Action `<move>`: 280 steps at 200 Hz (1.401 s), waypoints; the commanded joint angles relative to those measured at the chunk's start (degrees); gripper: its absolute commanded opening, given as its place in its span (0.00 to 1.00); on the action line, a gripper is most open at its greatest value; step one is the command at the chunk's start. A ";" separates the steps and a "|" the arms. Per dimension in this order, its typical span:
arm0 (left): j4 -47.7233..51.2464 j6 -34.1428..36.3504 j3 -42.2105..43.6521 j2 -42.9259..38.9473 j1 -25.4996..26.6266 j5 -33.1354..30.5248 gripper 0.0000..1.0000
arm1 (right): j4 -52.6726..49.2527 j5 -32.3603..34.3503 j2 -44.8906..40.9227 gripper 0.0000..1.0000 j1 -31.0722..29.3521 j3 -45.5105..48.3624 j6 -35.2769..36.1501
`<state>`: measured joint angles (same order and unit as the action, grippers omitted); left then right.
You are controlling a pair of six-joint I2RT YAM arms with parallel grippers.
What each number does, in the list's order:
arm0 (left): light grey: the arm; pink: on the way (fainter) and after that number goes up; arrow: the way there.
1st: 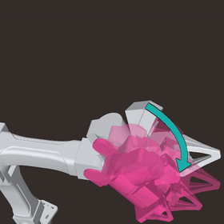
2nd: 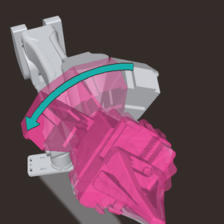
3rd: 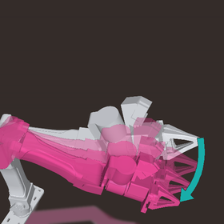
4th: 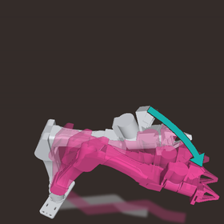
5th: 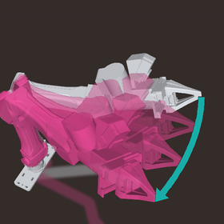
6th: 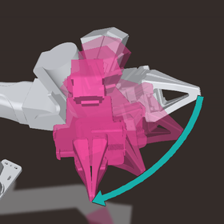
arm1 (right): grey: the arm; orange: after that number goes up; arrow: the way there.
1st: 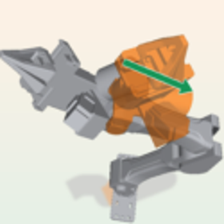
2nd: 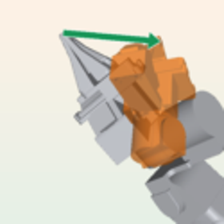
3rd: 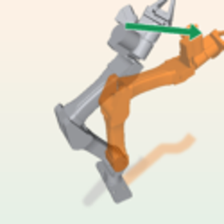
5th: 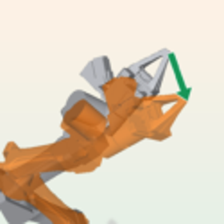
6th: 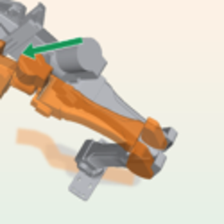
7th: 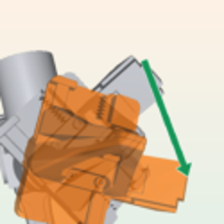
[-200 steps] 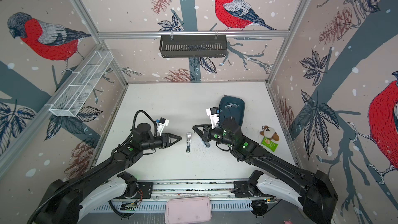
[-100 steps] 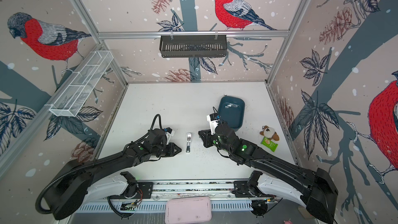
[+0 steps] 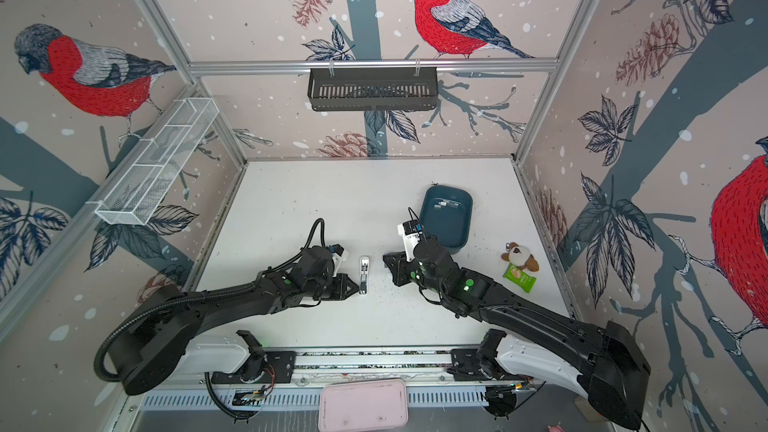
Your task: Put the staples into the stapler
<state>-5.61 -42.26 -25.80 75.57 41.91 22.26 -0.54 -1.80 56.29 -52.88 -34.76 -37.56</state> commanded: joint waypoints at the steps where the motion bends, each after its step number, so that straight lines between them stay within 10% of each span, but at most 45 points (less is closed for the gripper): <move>1: -2.45 -0.72 -0.39 0.62 0.16 0.87 0.18 | 1.85 -0.64 -0.55 0.16 0.06 0.25 0.01; 159: -2.26 -0.50 -1.38 2.34 0.36 1.72 0.17 | 1.77 -2.23 -2.46 0.16 1.58 1.63 -0.61; 280: 25.94 3.42 -8.12 -26.41 0.28 -9.97 0.37 | 1.04 13.20 9.79 0.16 -11.22 -2.01 -1.35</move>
<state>10.41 -40.47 -32.34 53.65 42.22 17.19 -0.08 5.45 63.55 -61.95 -35.64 -38.04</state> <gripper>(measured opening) 0.302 0.160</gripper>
